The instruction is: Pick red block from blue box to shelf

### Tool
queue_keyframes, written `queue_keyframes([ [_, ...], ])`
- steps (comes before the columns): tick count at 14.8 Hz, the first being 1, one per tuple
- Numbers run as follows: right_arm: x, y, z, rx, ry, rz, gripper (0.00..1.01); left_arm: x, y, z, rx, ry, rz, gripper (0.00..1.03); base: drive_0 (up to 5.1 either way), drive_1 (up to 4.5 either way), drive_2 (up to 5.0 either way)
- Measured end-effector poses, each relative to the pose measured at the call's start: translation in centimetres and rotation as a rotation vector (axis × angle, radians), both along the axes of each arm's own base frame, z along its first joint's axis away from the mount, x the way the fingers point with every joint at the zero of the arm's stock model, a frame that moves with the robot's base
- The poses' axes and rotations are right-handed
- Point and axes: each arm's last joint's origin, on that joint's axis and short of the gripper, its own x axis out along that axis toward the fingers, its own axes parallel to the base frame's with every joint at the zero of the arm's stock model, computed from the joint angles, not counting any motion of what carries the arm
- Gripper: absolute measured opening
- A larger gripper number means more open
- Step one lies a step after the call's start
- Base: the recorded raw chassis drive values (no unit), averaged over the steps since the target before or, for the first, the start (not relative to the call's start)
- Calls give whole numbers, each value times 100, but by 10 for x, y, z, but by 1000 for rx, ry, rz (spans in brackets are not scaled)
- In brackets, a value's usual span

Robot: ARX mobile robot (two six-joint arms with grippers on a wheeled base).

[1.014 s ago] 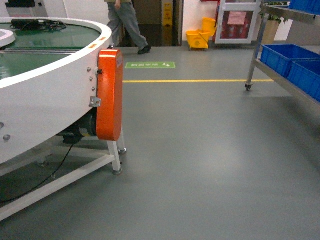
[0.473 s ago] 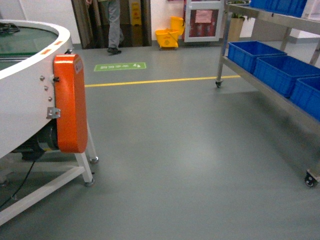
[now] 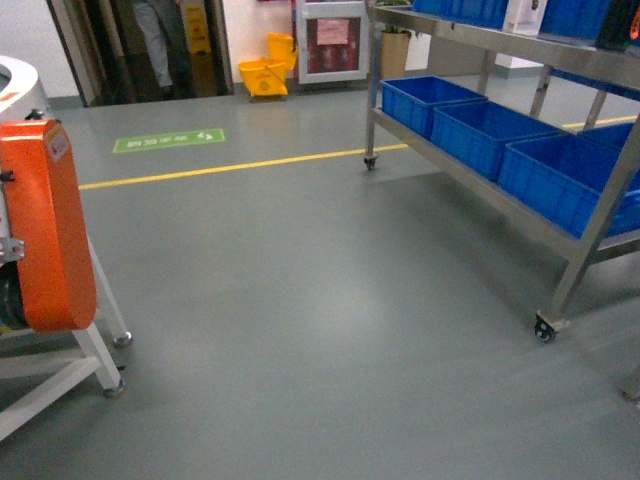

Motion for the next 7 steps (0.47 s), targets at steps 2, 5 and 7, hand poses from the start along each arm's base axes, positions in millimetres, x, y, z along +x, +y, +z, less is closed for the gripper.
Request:
queue_keyframes([
  [2,0,0,0,0,0,0,27,0,0,0,0,0,0,98,-156,-156,-156],
  [5,0,0,0,0,0,0,27,0,0,0,0,0,0,98,-154,-154,-154],
  [7,0,0,0,0,0,0,27,0,0,0,0,0,0,98,-153,-153,-153],
])
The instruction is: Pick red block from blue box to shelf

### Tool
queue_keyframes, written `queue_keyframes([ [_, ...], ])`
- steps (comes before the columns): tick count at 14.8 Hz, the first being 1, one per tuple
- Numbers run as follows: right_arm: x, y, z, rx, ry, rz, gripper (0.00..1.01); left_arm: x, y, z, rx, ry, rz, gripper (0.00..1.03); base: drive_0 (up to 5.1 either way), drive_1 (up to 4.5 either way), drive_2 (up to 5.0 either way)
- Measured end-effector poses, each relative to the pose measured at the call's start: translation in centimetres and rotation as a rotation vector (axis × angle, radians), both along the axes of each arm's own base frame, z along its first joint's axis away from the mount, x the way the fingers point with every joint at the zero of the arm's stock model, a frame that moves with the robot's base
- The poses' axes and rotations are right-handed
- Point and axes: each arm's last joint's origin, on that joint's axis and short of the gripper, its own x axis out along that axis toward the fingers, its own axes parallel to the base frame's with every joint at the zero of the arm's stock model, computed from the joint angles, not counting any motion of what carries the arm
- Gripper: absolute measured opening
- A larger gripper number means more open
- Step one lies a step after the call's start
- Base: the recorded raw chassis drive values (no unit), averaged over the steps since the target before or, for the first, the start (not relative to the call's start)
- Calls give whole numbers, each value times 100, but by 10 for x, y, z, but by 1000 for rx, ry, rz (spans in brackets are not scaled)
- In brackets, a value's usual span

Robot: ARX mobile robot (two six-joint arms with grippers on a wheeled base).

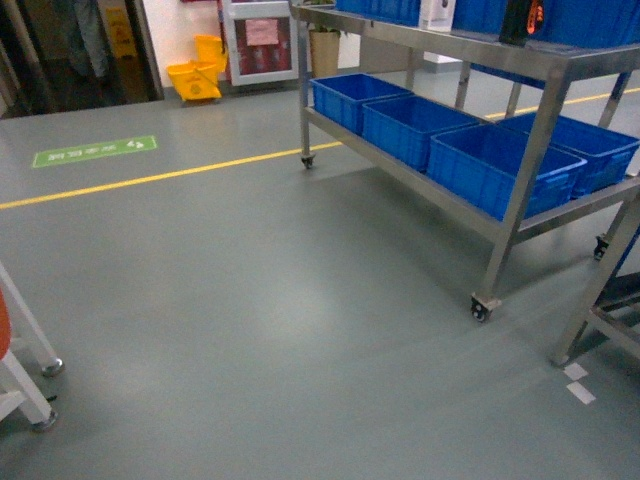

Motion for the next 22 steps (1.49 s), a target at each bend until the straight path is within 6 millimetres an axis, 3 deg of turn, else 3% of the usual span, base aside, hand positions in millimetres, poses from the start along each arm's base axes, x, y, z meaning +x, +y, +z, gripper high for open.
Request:
queue_keyframes([
  [22,0,0,0,0,0,0,27,0,0,0,0,0,0,98,-152,-152,-152],
])
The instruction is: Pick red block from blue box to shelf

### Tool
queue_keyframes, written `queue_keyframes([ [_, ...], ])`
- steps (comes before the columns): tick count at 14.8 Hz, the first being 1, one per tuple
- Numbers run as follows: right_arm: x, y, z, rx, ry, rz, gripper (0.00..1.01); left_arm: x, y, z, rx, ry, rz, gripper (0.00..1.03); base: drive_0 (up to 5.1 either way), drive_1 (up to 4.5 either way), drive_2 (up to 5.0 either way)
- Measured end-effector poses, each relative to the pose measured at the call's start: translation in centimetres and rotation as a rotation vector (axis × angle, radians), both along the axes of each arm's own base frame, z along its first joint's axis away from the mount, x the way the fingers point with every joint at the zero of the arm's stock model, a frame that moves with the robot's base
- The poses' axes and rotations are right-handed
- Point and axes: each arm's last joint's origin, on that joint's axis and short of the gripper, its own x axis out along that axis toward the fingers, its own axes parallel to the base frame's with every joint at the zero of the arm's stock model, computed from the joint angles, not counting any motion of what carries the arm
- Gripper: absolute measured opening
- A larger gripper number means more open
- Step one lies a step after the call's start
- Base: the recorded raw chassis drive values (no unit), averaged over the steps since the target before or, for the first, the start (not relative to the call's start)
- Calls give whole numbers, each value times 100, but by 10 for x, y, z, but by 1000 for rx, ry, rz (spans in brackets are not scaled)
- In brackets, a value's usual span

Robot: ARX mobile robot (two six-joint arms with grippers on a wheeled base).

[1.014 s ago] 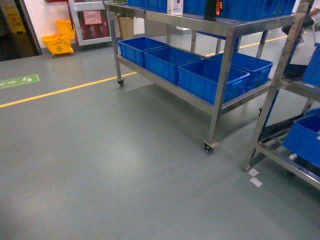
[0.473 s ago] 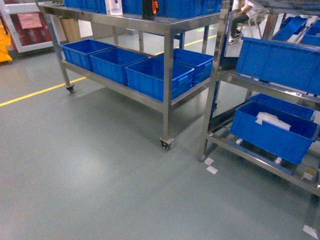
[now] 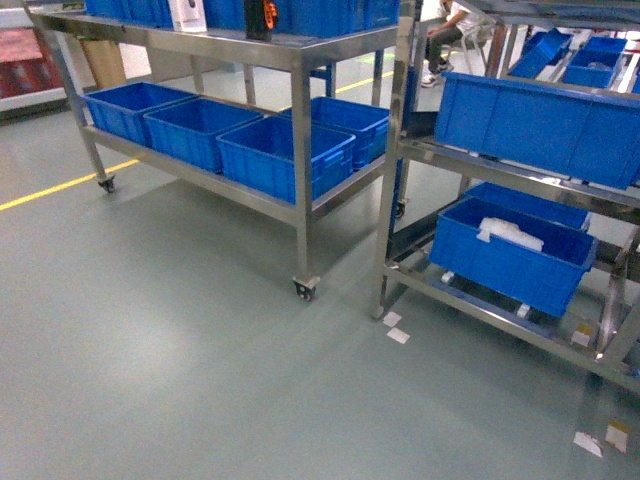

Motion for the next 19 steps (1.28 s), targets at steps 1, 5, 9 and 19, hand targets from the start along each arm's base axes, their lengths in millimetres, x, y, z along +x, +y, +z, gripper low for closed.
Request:
queue_keyframes([
  [1,0,0,0,0,0,0,27,0,0,0,0,0,0,98,-149,-149,-149],
  [5,0,0,0,0,0,0,27,0,0,0,0,0,0,98,-152,-152,-152],
  [9,0,0,0,0,0,0,27,0,0,0,0,0,0,98,-160,-160,-160],
  [19,0,0,0,0,0,0,27,0,0,0,0,0,0,98,-154,-154,-154],
])
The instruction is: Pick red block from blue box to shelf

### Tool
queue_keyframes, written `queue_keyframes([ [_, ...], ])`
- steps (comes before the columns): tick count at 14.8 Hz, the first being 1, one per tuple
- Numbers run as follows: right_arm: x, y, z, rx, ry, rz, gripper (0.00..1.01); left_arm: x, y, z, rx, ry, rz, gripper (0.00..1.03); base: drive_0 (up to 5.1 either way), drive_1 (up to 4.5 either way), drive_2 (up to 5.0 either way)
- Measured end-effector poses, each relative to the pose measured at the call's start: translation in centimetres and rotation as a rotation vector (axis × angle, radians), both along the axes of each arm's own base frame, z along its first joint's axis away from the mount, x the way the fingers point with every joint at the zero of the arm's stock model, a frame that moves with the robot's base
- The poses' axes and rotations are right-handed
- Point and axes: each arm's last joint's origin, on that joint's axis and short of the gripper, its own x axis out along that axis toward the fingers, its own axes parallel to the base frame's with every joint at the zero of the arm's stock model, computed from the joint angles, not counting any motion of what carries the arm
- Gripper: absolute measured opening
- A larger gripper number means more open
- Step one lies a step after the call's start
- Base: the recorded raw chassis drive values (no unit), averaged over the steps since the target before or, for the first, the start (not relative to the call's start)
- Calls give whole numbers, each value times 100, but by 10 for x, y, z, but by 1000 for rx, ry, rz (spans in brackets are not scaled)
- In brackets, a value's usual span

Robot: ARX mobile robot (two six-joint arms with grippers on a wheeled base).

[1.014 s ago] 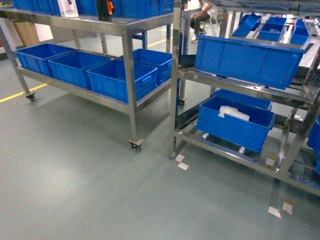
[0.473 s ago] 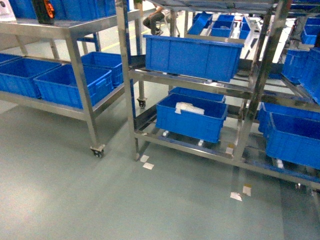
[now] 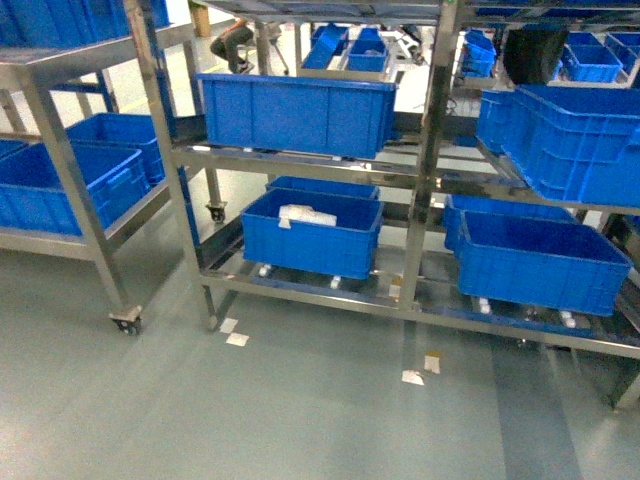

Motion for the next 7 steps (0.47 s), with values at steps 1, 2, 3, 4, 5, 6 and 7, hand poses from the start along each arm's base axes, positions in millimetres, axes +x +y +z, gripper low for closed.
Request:
queue_keyframes([
  [1,0,0,0,0,0,0,27,0,0,0,0,0,0,98,-158,-158,-158],
  [2,0,0,0,0,0,0,27,0,0,0,0,0,0,98,-147,-147,-147],
  [3,0,0,0,0,0,0,27,0,0,0,0,0,0,98,-151,-151,-151],
  [4,0,0,0,0,0,0,27,0,0,0,0,0,0,98,-169,-169,-169],
  [5,0,0,0,0,0,0,27,0,0,0,0,0,0,98,-173,-173,-173],
  [6,0,0,0,0,0,0,27,0,0,0,0,0,0,98,-154,-154,-154],
  [7,0,0,0,0,0,0,27,0,0,0,0,0,0,98,-149,-149,-149],
])
